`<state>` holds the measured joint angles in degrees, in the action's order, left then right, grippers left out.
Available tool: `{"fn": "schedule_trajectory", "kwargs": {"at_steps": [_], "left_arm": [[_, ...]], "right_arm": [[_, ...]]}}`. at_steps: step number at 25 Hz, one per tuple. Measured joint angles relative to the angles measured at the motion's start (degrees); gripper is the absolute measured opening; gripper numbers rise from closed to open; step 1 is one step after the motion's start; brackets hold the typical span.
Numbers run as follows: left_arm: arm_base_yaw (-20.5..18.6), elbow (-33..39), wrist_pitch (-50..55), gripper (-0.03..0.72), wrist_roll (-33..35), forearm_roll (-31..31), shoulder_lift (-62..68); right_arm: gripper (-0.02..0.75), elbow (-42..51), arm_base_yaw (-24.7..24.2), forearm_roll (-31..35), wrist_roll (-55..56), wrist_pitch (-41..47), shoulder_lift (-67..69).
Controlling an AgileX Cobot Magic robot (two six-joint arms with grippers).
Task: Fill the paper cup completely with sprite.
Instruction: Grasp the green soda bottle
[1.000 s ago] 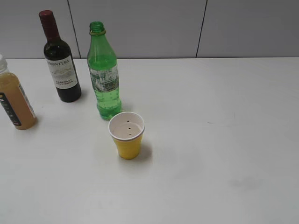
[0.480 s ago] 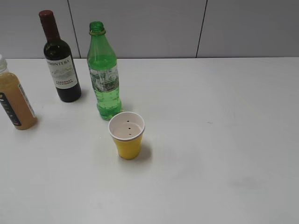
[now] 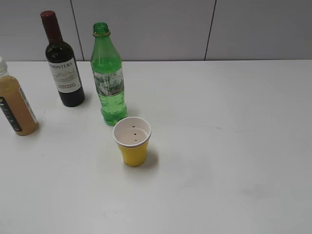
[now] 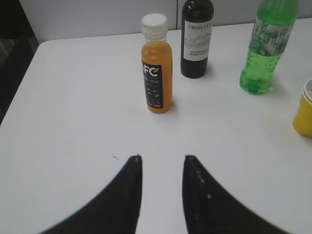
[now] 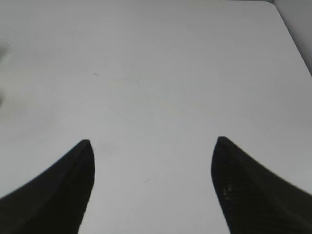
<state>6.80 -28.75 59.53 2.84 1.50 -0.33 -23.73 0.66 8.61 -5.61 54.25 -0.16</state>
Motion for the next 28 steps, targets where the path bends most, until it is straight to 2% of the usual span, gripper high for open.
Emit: {"fn": "schedule_trajectory", "kwargs": {"at_steps": [11,13,18,19,22,28], "left_arm": [[0.0,0.0,0.0,0.241,0.0,0.0,0.0],[0.0,0.0,0.0,0.293,0.0,0.0,0.0],[0.0,0.0,0.0,0.591,0.0,0.0,0.0],[0.0,0.0,0.0,0.622,0.0,0.0,0.0],[0.0,0.0,0.0,0.647,0.0,0.0,0.0],[0.0,0.0,0.0,0.647,0.2,0.0,0.1]], "right_arm": [[0.576,0.0,0.0,0.2,0.0,0.0,0.0],[0.576,0.0,0.0,0.4,0.0,0.0,0.0],[0.576,0.0,0.0,0.6,0.0,0.0,0.0],[0.576,0.0,0.0,0.6,-0.1,0.0,0.0],[0.576,0.0,0.0,0.6,-0.1,0.0,0.0],[0.576,0.0,0.0,0.7,-0.1,0.0,0.0]]}}
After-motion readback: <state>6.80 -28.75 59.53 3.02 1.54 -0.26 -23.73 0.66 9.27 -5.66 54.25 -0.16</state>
